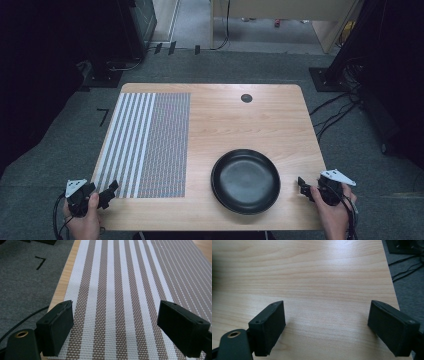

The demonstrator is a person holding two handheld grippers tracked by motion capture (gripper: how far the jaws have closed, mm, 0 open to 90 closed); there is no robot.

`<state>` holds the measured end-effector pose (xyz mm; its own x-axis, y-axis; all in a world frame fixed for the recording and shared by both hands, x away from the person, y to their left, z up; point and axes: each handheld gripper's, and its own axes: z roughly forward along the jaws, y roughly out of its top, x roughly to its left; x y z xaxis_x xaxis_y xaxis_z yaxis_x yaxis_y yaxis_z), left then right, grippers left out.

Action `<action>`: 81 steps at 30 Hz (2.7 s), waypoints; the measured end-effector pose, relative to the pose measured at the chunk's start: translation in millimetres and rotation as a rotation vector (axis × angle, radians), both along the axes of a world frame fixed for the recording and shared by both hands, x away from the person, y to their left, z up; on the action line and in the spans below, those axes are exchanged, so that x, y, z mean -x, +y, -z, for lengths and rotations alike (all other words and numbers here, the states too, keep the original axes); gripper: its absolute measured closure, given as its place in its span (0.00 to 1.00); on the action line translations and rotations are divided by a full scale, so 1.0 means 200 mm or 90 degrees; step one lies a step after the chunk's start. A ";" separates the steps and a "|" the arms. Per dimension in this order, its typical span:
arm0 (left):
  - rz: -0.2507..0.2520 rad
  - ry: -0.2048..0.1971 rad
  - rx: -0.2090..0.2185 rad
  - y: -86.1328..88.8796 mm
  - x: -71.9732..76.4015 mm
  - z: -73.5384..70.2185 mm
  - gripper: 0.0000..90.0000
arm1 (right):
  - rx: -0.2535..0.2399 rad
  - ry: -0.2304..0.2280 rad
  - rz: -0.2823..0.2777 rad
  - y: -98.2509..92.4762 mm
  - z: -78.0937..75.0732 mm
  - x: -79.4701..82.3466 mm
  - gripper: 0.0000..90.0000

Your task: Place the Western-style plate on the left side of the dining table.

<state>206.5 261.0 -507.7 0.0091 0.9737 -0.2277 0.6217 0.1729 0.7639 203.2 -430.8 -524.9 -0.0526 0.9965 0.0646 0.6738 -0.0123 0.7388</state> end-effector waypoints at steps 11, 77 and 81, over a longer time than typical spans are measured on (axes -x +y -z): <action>0.046 -0.016 0.012 -0.12 -0.01 -0.05 0.15 | -0.021 0.002 0.001 -0.01 -0.01 0.00 0.16; 0.334 -0.052 0.075 -1.07 -0.23 -0.25 0.15 | -0.174 -0.064 -0.059 0.23 -0.27 -0.05 0.37; 0.350 -0.047 0.070 -1.12 -0.22 -0.24 0.15 | -0.178 -0.058 -0.061 0.26 -0.27 -0.06 0.41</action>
